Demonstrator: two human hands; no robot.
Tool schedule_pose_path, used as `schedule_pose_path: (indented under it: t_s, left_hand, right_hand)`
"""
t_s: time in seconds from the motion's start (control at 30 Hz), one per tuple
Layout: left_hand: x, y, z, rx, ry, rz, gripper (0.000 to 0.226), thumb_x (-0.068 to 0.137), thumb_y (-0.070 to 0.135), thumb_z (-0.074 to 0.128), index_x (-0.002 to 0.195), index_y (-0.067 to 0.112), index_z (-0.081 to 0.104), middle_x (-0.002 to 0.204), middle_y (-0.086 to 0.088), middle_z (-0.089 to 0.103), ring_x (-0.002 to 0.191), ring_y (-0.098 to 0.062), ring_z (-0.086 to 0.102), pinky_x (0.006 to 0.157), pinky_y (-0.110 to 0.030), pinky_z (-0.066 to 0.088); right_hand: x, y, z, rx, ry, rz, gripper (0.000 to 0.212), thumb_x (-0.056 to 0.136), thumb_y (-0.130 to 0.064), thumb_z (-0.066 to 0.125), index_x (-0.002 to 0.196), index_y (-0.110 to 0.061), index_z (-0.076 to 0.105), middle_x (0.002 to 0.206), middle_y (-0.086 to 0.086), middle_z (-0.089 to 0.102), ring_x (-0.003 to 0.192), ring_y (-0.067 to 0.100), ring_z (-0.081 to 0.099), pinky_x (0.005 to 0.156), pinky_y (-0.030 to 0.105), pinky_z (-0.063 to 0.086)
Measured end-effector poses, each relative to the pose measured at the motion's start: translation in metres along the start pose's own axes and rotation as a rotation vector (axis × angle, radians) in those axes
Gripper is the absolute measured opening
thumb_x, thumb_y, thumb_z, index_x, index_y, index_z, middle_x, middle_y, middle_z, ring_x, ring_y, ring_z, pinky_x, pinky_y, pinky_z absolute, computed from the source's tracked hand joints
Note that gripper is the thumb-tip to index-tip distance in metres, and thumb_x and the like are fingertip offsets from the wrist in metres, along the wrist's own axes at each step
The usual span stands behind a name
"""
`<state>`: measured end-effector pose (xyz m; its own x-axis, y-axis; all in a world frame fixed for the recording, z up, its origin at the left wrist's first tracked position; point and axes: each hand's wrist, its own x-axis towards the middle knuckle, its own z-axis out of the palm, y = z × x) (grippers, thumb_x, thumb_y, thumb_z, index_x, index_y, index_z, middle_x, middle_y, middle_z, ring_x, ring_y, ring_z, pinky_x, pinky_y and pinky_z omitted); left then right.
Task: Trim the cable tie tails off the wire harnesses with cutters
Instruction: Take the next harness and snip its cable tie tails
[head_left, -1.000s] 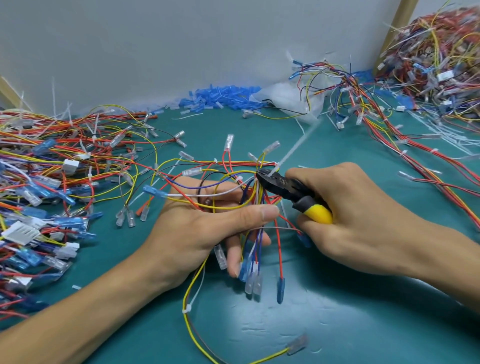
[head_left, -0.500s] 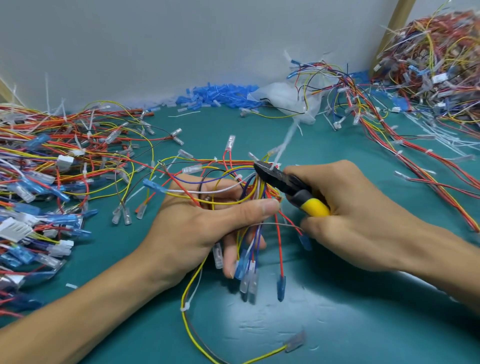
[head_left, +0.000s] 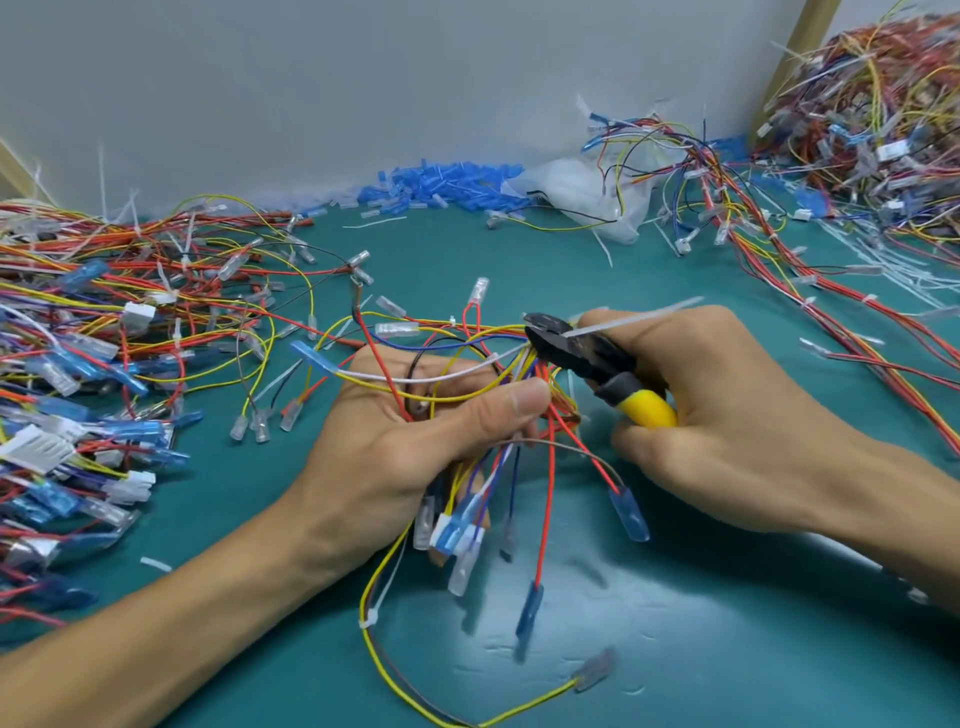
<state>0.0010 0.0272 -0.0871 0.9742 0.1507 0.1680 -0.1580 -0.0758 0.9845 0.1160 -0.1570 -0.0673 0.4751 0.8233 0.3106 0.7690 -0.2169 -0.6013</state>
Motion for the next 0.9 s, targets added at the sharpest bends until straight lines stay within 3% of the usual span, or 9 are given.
schedule_pose_path:
  t_s: [0.1, 0.17, 0.27, 0.37, 0.5, 0.63, 0.77, 0.9]
  left_hand:
    - [0.0, 0.001, 0.001, -0.028, -0.023, 0.068, 0.023, 0.084, 0.031, 0.067, 0.065, 0.021, 0.074, 0.048, 0.005, 0.061, 0.039, -0.008, 0.056, 0.045, -0.016, 0.043]
    - [0.001, -0.001, 0.0, -0.012, -0.021, 0.059, 0.024, 0.087, 0.033, 0.066, 0.066, 0.022, 0.074, 0.044, -0.002, 0.057, 0.035, -0.017, 0.051, 0.04, -0.027, 0.038]
    - [0.002, -0.003, -0.004, 0.005, -0.028, 0.047, 0.023, 0.089, 0.027, 0.071, 0.069, 0.016, 0.075, 0.045, -0.013, 0.053, 0.034, -0.024, 0.041, 0.039, -0.029, 0.028]
    - [0.002, -0.004, -0.003, 0.01, -0.033, 0.033, 0.033, 0.09, 0.026, 0.062, 0.068, 0.001, 0.07, 0.05, -0.028, 0.044, 0.038, -0.037, 0.03, 0.043, -0.035, 0.02]
    - [0.002, -0.002, -0.003, -0.027, -0.059, -0.048, 0.052, 0.092, 0.024, 0.058, 0.065, -0.019, 0.046, 0.051, -0.032, 0.028, 0.043, -0.037, 0.02, 0.044, -0.042, 0.013]
    - [0.002, -0.004, -0.007, -0.016, -0.064, -0.055, 0.051, 0.092, 0.024, 0.061, 0.059, -0.011, 0.046, 0.046, -0.025, 0.034, 0.037, -0.028, 0.027, 0.041, -0.042, 0.015]
    - [0.002, -0.004, -0.008, -0.014, -0.089, -0.047, 0.052, 0.085, 0.031, 0.068, 0.055, -0.004, 0.045, 0.047, -0.018, 0.035, 0.035, -0.025, 0.028, 0.037, -0.043, 0.016]
    - [0.003, -0.004, -0.01, -0.054, -0.135, -0.042, 0.035, 0.086, 0.024, 0.069, 0.054, 0.014, 0.056, 0.046, -0.005, 0.046, 0.03, -0.017, 0.043, 0.034, -0.032, 0.035]
  right_hand:
    - [0.0, 0.0, -0.002, -0.104, 0.016, -0.053, 0.018, 0.066, -0.006, 0.051, 0.08, -0.018, 0.05, 0.073, -0.004, 0.045, 0.071, 0.02, 0.043, 0.063, 0.034, 0.041]
    - [0.0, 0.002, -0.005, -0.16, 0.024, -0.074, 0.016, 0.065, -0.008, 0.05, 0.081, -0.012, 0.049, 0.075, -0.001, 0.046, 0.074, 0.023, 0.045, 0.066, 0.042, 0.042]
    - [0.001, 0.003, -0.005, -0.223, 0.028, -0.092, 0.017, 0.065, -0.009, 0.049, 0.08, -0.015, 0.044, 0.075, -0.003, 0.044, 0.073, 0.022, 0.043, 0.064, 0.044, 0.042]
    - [0.001, 0.003, -0.005, -0.23, 0.029, -0.088, 0.015, 0.065, -0.008, 0.047, 0.075, -0.019, 0.042, 0.069, -0.006, 0.04, 0.066, 0.024, 0.041, 0.057, 0.044, 0.039]
    - [0.0, 0.002, -0.006, -0.357, 0.037, -0.073, 0.01, 0.071, -0.016, 0.046, 0.079, -0.02, 0.042, 0.072, -0.006, 0.04, 0.068, 0.025, 0.037, 0.057, 0.044, 0.037]
    - [0.0, -0.001, -0.006, -0.446, 0.009, -0.09, 0.02, 0.073, -0.031, 0.035, 0.089, -0.022, 0.044, 0.082, -0.002, 0.044, 0.077, 0.027, 0.038, 0.066, 0.042, 0.038]
    - [-0.001, -0.001, -0.006, -0.477, -0.019, -0.095, 0.022, 0.069, -0.025, 0.039, 0.089, -0.019, 0.047, 0.083, -0.002, 0.046, 0.078, 0.027, 0.038, 0.066, 0.042, 0.037]
    - [-0.002, -0.001, -0.005, -0.414, -0.046, -0.064, 0.012, 0.069, -0.017, 0.048, 0.079, -0.019, 0.042, 0.071, -0.002, 0.041, 0.068, 0.032, 0.037, 0.056, 0.046, 0.038]
